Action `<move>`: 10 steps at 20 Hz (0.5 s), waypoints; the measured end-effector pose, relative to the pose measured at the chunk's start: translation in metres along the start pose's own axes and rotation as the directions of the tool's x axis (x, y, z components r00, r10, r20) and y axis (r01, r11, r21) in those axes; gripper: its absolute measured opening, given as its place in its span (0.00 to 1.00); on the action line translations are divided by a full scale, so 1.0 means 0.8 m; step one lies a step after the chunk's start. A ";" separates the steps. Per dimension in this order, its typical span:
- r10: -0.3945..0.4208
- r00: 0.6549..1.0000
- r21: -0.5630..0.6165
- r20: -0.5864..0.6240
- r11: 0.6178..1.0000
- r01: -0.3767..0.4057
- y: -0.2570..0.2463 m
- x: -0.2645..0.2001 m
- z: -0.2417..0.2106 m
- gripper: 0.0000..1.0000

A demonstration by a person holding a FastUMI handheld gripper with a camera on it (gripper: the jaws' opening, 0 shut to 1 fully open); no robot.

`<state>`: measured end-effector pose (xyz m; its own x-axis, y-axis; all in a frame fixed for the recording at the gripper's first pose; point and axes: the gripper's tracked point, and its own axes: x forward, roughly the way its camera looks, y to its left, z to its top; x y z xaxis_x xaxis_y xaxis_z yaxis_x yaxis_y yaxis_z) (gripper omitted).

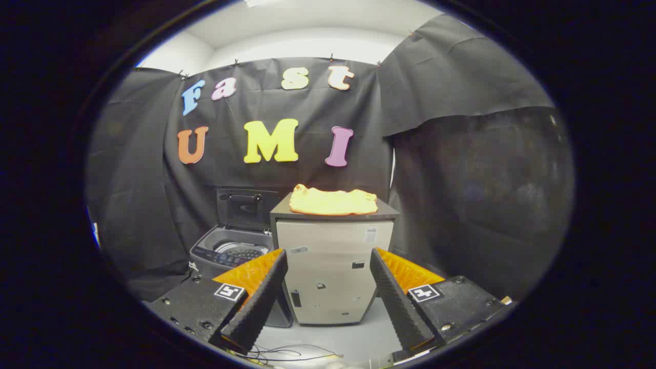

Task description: Put the clothes into the washing machine and then close the washing machine lid.

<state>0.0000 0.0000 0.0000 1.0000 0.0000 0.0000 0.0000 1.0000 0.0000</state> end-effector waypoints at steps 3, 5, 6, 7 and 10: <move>-0.003 1.000 0.003 0.002 1.000 0.003 -0.002 -0.007 -0.002 1.00; -0.001 1.000 -0.002 0.003 1.000 0.001 0.000 -0.011 -0.002 1.00; 0.001 1.000 -0.002 0.002 1.000 -0.001 0.001 -0.012 -0.004 1.00; 0.002 1.000 -0.002 0.000 1.000 -0.002 0.003 -0.014 -0.005 1.00; 0.007 1.000 -0.007 0.006 1.000 -0.007 0.007 -0.018 -0.005 1.00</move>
<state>-0.0144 0.0054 -0.0040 1.0000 0.0073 0.0056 -0.0072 1.0000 -0.0065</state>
